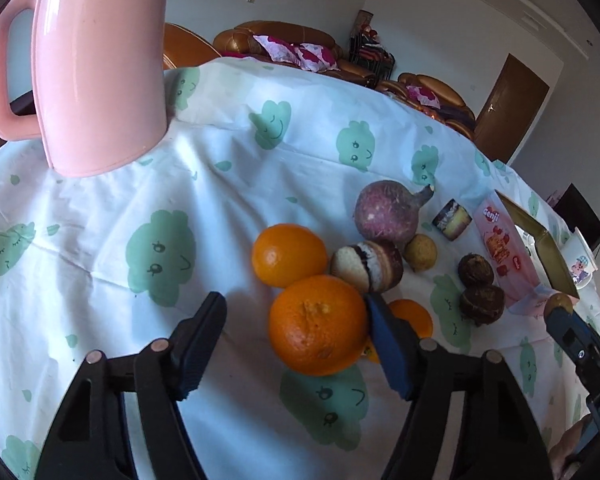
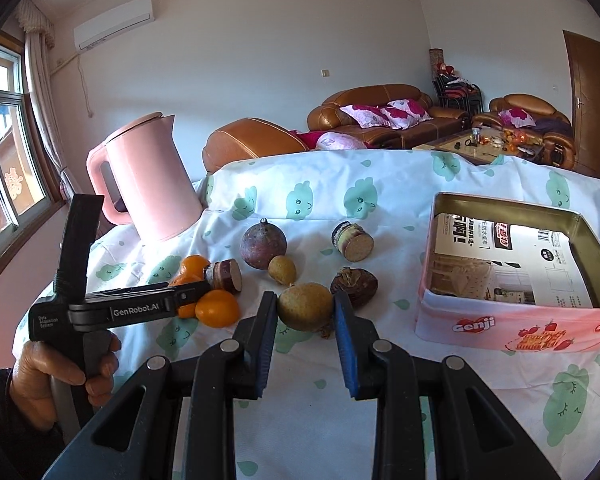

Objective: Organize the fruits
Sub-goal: 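Grasp the small yellow fruit with the right tool while the left tool grasps an orange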

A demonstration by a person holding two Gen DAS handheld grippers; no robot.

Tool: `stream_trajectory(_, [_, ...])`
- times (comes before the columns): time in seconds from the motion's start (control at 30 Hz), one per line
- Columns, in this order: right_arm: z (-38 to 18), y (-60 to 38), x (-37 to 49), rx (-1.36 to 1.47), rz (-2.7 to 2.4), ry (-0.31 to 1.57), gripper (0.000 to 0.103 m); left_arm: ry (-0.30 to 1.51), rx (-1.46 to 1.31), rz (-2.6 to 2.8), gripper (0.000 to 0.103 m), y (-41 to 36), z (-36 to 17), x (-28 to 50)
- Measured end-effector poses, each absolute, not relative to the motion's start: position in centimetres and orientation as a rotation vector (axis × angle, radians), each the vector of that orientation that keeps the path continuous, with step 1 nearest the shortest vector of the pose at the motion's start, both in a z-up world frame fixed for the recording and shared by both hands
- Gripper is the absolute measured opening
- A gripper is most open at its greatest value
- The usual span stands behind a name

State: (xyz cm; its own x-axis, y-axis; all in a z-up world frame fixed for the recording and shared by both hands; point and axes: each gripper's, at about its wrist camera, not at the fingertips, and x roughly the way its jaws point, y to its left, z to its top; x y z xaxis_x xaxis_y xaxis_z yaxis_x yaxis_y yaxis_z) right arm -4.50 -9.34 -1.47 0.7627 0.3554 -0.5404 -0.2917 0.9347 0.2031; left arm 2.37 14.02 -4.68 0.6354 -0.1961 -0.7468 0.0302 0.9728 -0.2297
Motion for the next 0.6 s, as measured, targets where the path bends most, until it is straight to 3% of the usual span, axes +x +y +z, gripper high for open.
stream_trajectory(0.13, [-1.5,-9.3,-4.5,0.106,0.357,0.607,0.030,0.868,-0.155,-0.124,0.062,13.9,-4.5,2.3])
stream_trajectory(0.23, [-1.4,-9.0,-4.7,0.086,0.355,0.597,0.030,0.883,-0.101,-0.117,0.049,12.8,-4.7,3.0])
stream_trajectory(0.6, [0.0,-10.2,-5.2,0.041,0.243,0.511,0.030,0.676,-0.038,-0.092,0.048,10.8,-1.3,-0.3])
